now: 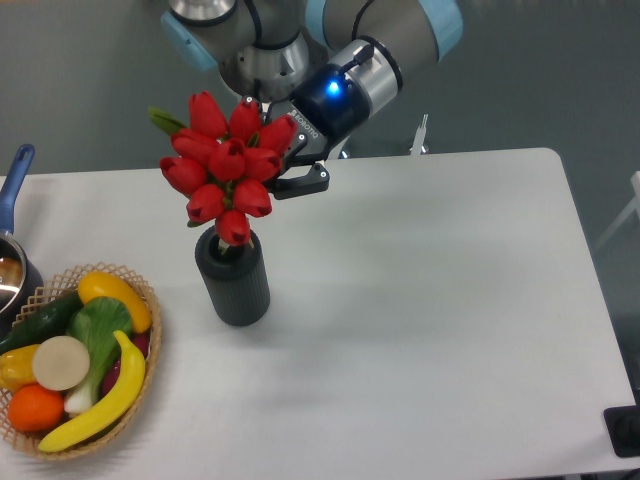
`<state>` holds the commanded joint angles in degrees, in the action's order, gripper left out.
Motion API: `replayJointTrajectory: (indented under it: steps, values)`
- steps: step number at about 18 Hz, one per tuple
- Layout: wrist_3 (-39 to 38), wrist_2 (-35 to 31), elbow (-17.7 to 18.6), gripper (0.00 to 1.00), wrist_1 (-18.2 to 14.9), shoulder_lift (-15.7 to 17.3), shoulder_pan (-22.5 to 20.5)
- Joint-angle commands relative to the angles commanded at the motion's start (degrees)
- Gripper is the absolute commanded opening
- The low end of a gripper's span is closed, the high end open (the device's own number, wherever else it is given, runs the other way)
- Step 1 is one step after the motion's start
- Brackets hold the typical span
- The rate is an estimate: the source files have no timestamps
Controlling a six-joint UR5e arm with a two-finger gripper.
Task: Insert the flowers into the vase
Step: 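Lower the tulip stems into the grey vase opening, then push the tulips down into the vase and settle them upright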
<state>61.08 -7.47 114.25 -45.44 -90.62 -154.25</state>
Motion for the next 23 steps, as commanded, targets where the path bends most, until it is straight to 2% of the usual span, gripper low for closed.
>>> replayJointTrajectory:
  steps: [6, 13, 14, 15, 16, 17, 23]
  values:
    - [3.07, 0.00, 2.19, 0.15, 0.00, 0.00, -0.17]
    - [11.07, -0.18, 8.08, 0.20, -0.09, -0.18, -0.88]
    - [11.34, -0.26, 8.52, 0.23, -0.09, -0.26, -0.71]
    - [11.43, -0.35, 8.88, 0.31, -0.09, -0.35, -0.53]
    - [11.87, -0.35, 9.05, 0.44, 0.00, -0.61, -0.53]
    - [12.83, -0.35, 9.32, 0.48, -0.09, -0.79, -0.53]
    - [16.60, -0.53, 11.69, 0.61, 0.09, -1.76, -0.44]
